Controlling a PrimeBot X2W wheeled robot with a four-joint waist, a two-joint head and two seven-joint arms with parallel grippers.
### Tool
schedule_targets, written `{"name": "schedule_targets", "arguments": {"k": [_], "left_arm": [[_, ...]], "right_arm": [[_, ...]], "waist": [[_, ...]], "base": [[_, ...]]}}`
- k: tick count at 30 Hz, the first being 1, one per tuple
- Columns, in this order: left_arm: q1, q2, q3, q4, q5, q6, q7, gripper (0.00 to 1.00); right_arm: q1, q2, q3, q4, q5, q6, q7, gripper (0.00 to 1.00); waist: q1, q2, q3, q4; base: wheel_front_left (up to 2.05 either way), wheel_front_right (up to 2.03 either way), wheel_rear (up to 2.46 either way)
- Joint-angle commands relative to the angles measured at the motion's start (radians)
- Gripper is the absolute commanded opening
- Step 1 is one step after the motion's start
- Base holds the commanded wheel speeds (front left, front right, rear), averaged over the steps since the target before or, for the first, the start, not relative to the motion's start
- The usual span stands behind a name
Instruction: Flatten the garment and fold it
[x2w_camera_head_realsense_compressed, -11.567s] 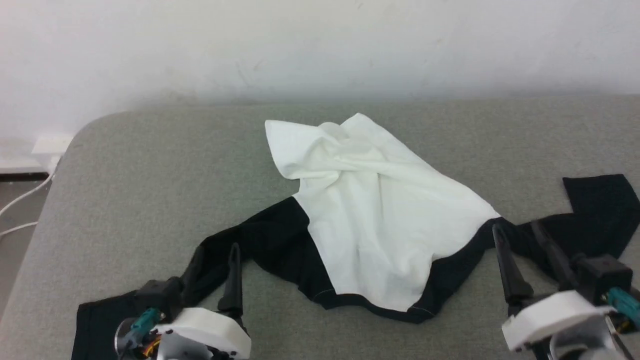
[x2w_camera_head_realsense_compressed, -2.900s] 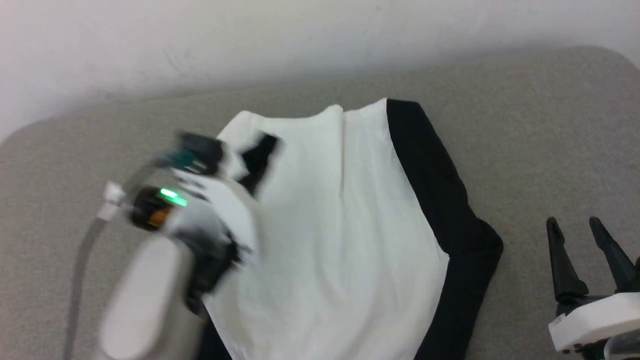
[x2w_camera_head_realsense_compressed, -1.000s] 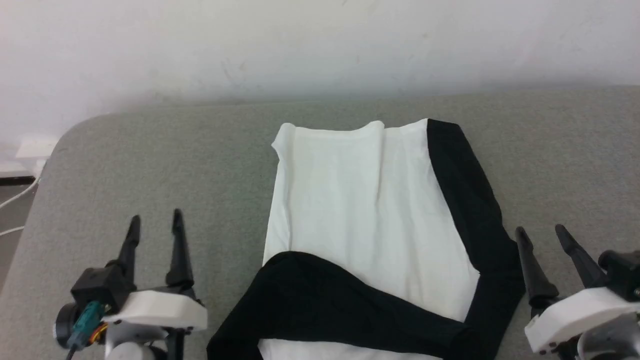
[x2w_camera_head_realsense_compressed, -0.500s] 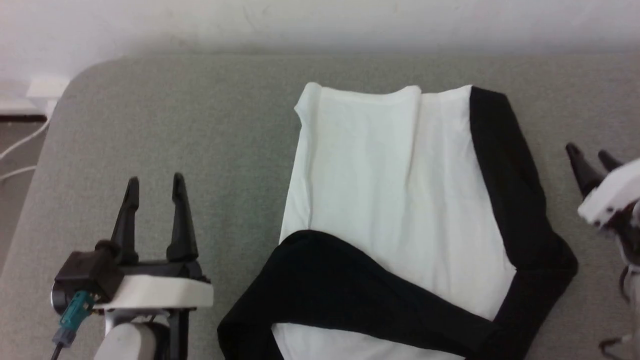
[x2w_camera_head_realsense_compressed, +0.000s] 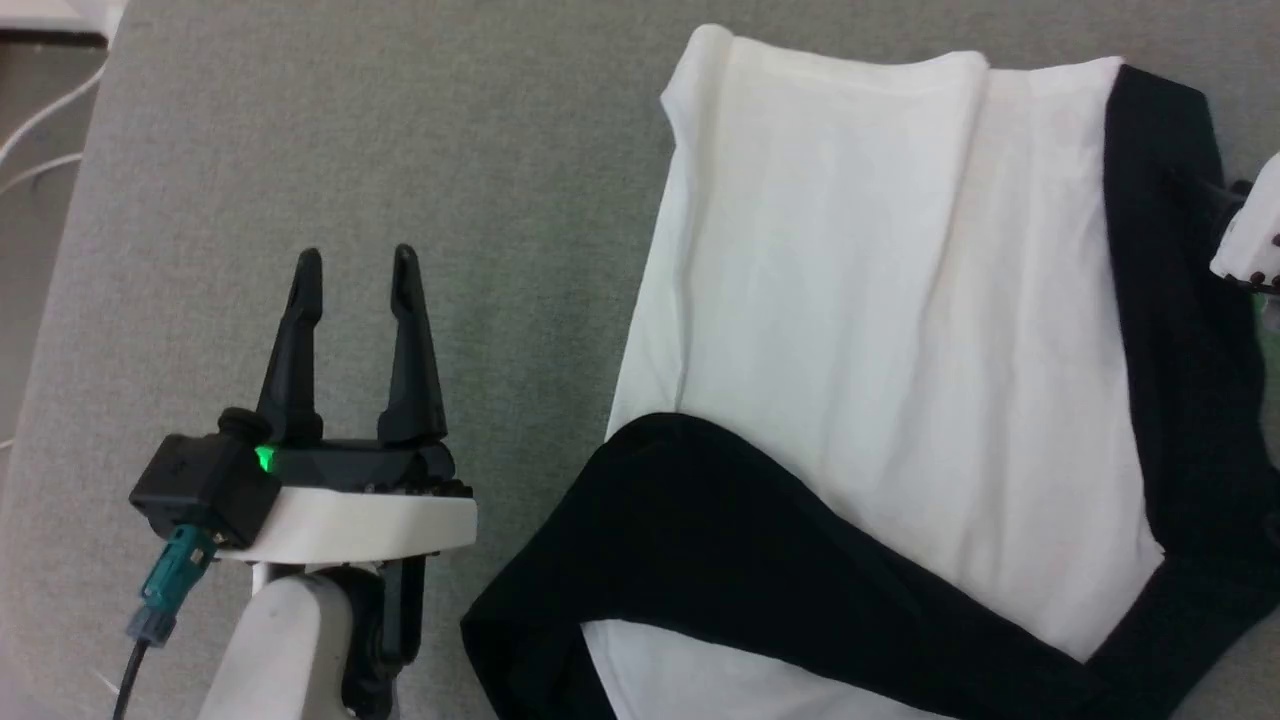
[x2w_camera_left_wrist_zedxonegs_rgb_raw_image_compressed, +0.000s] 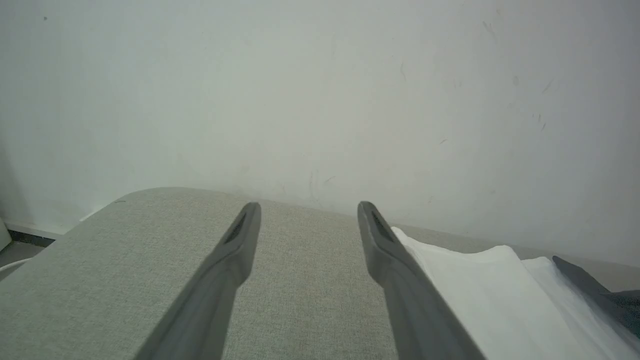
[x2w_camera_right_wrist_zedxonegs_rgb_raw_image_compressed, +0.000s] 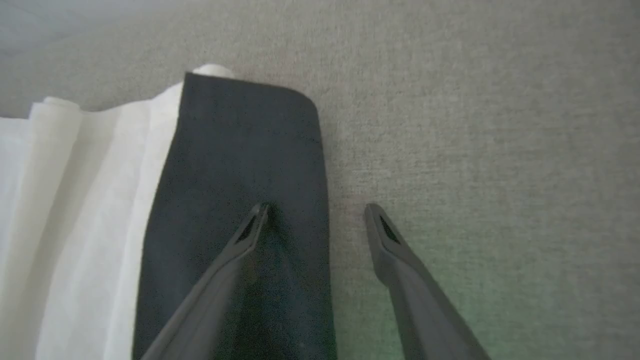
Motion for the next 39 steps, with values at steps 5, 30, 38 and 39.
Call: {"name": "schedule_targets", "arguments": {"k": [5,30,38,39], "left_arm": [[-0.011,-0.026,0.020,0.020,0.021,-0.022,-0.005,1.00],[0.163,-0.023,0.084,0.103,0.039,-0.001,0.035,1.00],[0.224,-0.003,0.083,0.068,0.034,0.010,0.081,1.00],[0.225,-0.002,0.080,0.065,0.033,0.010,0.086,1.00]], "right_arm": [[-0.002,0.007,-0.011,0.099,-0.002,-0.001,0.083,0.47],[0.245,0.095,0.177,-0.338,-0.032,-0.001,-0.368,0.00],[0.529,0.275,0.374,-0.629,0.007,-0.001,-0.316,0.00],[0.553,0.285,0.403,-0.630,0.016,-0.001,-0.318,0.00]], "waist": [[-0.0003,0.0000,0.041,0.045],[-0.0003,0.0000,-0.335,-0.055],[-0.0003,0.0000,-0.401,-0.077],[-0.0003,0.0000,-0.403,-0.076]], "base": [[0.00,0.00,0.00],[0.00,0.00,0.00],[0.00,0.00,0.00],[0.00,0.00,0.00]]}}
